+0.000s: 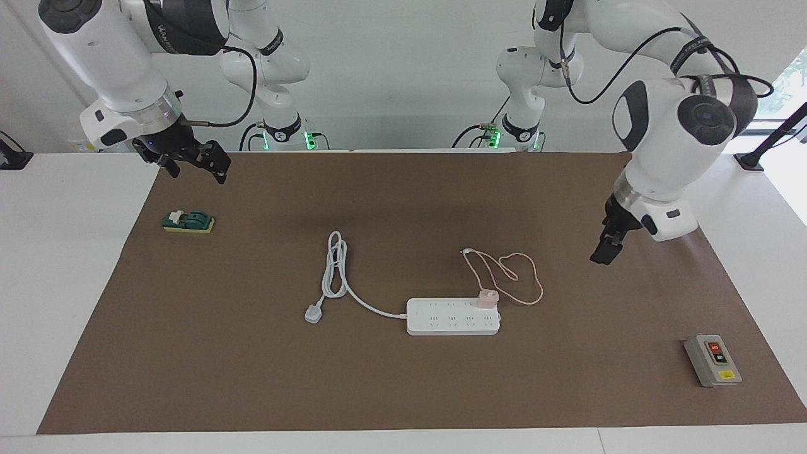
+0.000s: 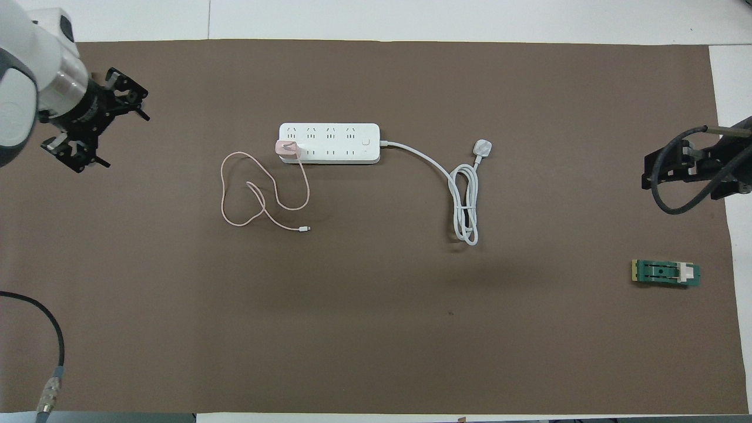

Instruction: Plug charger into power strip

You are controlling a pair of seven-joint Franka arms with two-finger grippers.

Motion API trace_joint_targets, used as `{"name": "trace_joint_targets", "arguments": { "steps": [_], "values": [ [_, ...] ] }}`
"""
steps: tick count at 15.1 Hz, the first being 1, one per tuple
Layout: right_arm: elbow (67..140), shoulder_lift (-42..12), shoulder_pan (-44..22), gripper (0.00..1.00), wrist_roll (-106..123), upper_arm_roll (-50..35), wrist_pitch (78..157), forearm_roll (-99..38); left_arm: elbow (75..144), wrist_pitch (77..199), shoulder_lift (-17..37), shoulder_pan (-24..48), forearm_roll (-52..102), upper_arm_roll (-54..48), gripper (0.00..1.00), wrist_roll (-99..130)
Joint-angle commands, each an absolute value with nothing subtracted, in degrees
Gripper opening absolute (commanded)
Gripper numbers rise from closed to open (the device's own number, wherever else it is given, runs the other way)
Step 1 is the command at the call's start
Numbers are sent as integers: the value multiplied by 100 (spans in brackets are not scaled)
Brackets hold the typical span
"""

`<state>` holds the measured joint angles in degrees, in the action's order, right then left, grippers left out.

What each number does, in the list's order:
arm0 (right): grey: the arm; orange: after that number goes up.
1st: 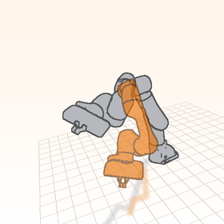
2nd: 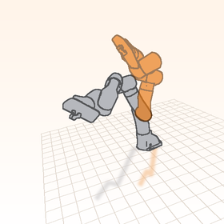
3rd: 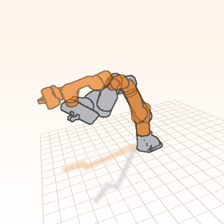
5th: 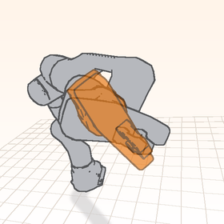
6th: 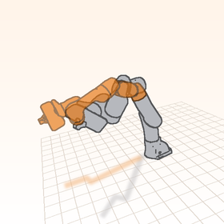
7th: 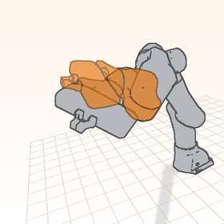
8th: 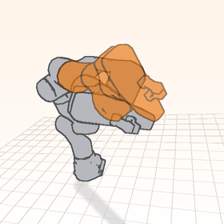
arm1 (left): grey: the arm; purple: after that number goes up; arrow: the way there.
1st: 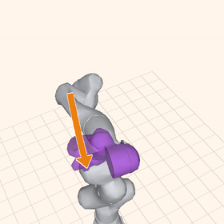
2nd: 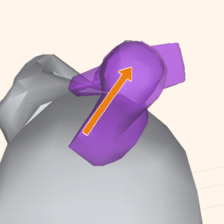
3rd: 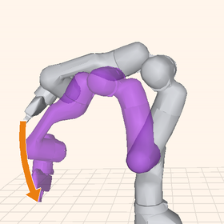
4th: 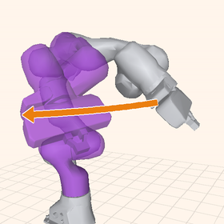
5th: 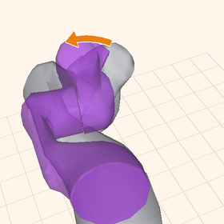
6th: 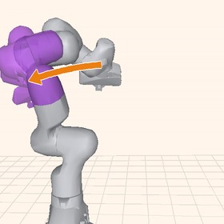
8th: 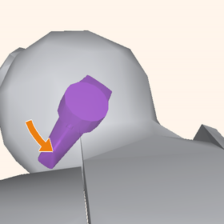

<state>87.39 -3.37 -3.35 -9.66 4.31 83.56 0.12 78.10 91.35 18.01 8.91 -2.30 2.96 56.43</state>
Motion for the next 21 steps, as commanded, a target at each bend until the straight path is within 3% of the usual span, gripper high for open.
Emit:
{"name": "trace_joint_targets", "arguments": {
  "steps": [1,8,11,16,21],
  "values": [
    [8763,-272,-246,100,-879,360,8288,88,8042,8851,1355,432,-141,255,100,4154],
    [8763,-272,-246,100,-879,360,8288,88,9025,8815,344,-17,-149,255,100,1857],
    [8763,-272,-246,100,-870,360,8288,88,10043,9551,-244,8,-149,255,100,1346],
    [8763,-272,-246,100,-870,360,8288,88,10160,9860,-176,518,-167,246,100,1327],
    [8763,-272,-246,100,-879,360,8288,88,10195,9773,-246,563,-158,246,100,434]
  ]
}}
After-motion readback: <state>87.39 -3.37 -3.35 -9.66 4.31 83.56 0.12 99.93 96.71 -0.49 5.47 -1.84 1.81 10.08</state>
